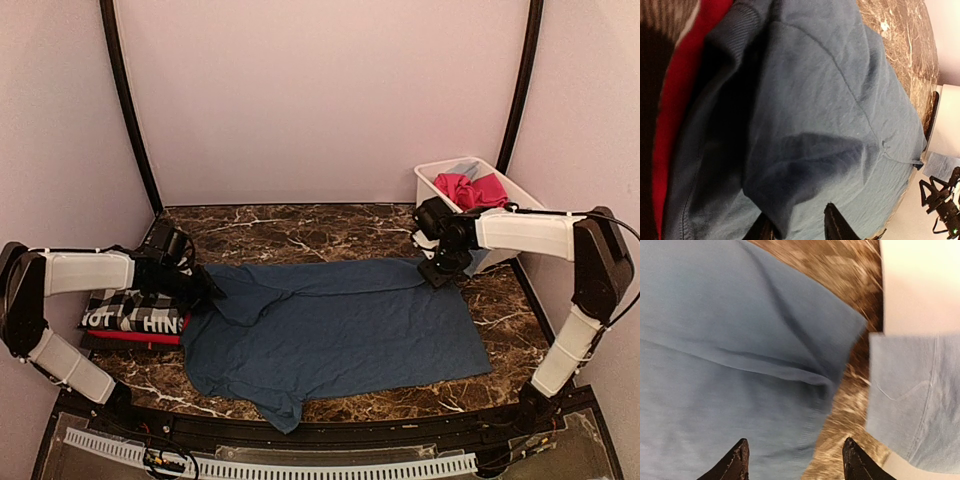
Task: Fold and stack the mixed laundry pile
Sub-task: Fold the 1/3-folded T-shirt at the center of the board, then adjust the 1/3-folded T-shirt at the center of the board.
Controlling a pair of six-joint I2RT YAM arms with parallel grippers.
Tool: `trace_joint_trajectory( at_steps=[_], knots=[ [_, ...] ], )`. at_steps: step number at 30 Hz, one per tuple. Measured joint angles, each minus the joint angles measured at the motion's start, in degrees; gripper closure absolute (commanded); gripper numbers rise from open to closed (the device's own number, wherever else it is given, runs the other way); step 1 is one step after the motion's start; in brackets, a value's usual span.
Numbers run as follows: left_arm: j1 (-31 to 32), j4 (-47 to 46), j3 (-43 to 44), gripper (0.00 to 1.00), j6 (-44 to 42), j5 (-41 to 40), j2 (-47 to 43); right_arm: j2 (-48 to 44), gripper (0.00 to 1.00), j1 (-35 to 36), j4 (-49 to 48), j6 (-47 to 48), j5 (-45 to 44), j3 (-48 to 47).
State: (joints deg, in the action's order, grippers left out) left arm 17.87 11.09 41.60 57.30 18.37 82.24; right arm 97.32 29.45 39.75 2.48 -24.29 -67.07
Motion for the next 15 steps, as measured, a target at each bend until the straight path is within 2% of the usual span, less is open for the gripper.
trace_joint_trajectory(
  at_steps=[5, 10, 15],
  knots=[
    [0.0, 4.4, 4.8, 0.48, -3.9, -1.8, -1.5, -1.2, 0.47, 8.2, -3.3, 0.1, 7.6, -3.0],
    [0.0, 8.2, 9.2, 0.46, -8.2, -5.4, -3.4, -0.5, 0.6, 16.9, -10.2, 0.4, 17.1, -6.3],
    [-0.2, 10.4, 11.3, 0.46, -10.7, -6.8, -3.0, 5.0, 0.72, 23.6, -19.0, 0.8, 25.9, -11.6]
  ],
)
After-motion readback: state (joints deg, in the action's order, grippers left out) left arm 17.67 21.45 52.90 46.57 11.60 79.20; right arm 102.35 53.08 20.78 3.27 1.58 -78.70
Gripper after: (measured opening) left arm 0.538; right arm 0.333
